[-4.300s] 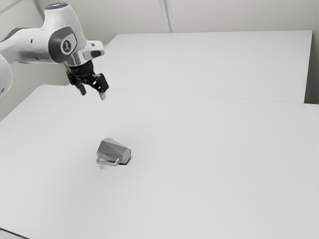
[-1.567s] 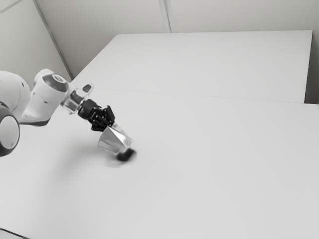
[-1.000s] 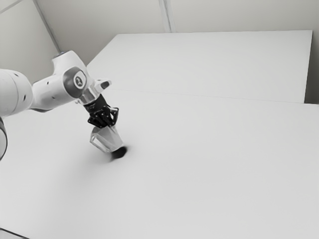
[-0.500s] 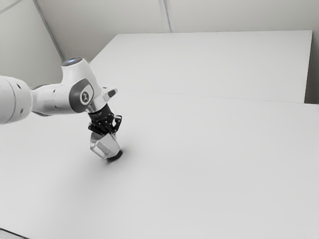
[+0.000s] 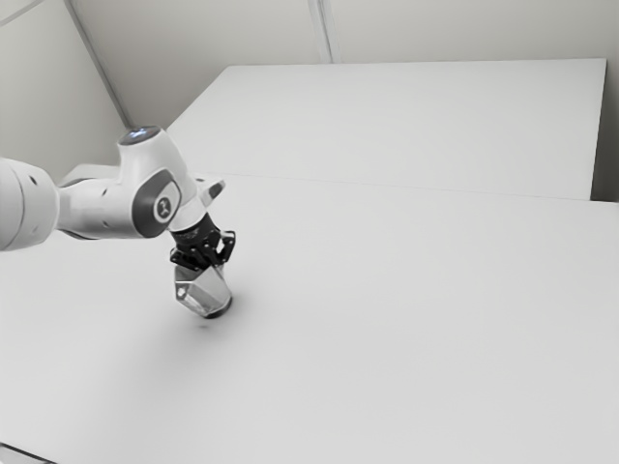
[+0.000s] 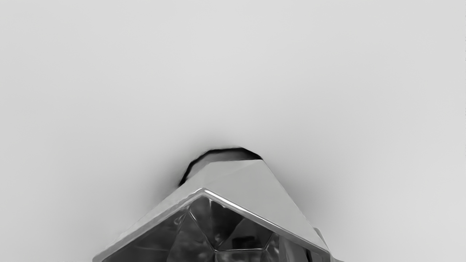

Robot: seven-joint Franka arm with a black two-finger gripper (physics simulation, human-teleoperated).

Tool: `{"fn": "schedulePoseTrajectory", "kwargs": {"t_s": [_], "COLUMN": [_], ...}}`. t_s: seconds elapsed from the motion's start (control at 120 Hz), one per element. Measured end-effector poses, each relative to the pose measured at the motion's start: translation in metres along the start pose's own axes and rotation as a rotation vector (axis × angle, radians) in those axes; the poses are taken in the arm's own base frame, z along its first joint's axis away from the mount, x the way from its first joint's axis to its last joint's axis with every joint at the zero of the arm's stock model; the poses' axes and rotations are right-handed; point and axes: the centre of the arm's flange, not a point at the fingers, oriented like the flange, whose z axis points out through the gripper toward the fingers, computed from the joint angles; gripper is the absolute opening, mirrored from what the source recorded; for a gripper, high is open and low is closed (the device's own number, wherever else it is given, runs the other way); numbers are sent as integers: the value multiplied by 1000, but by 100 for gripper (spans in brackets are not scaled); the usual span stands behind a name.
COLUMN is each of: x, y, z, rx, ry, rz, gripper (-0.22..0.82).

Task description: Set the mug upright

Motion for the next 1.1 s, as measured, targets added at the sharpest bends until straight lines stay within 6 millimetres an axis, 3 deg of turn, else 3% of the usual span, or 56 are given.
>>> {"fn": "schedulePoseTrajectory", "kwargs": {"t_s": [0.267,0.483,0.692,0.9,1.1], "x": [0,6,8,12,31], "y": [2,5,9,12,26], "z": [5,-3,-10,-33,-100], "rx": [36,63,64,48,22], "ry": [0,16,23,30,68], "rz": [-10,6,14,12,54], "gripper": [-16,29,49,56,59]}}
